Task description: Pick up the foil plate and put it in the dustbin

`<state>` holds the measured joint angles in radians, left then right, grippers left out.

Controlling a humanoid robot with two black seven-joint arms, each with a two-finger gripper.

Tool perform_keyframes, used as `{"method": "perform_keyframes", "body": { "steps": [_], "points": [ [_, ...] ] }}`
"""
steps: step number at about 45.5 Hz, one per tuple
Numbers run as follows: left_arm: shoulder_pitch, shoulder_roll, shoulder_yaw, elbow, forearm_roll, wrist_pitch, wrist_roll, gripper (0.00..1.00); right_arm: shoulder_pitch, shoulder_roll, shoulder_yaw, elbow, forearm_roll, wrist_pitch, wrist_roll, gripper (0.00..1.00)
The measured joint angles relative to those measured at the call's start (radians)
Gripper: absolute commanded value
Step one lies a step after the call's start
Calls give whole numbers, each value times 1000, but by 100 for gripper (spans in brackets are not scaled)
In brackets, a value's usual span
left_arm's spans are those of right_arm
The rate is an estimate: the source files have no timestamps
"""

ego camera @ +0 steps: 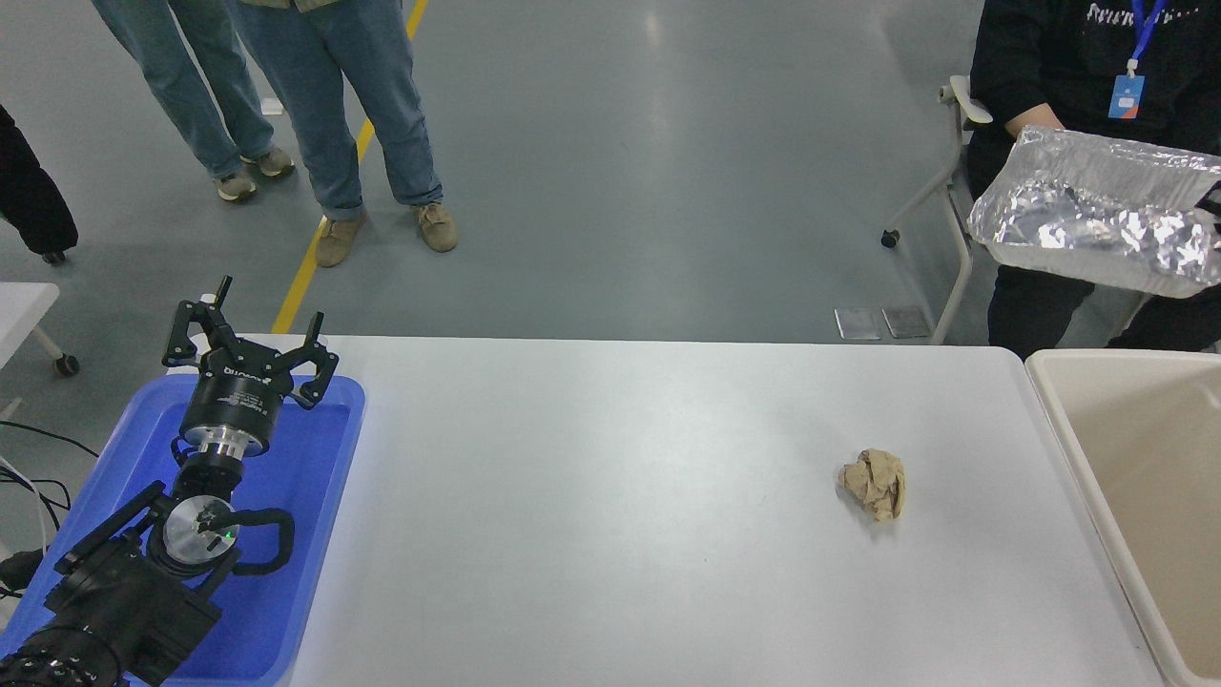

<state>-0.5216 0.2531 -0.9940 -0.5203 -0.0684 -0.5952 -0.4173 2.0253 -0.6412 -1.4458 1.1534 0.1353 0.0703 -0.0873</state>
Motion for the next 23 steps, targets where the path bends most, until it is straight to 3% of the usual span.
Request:
{"method": "perform_keyframes", "body": {
  "steps": [10, 23],
  "points": [
    [0, 0, 0, 0, 0, 0, 0, 100, -52, -8, -4, -57, -9, -15, 1, 0],
    [0, 0, 0, 0, 1, 0, 0, 100, -354, -51, 54, -297, -10, -109, 5, 0]
  ]
}}
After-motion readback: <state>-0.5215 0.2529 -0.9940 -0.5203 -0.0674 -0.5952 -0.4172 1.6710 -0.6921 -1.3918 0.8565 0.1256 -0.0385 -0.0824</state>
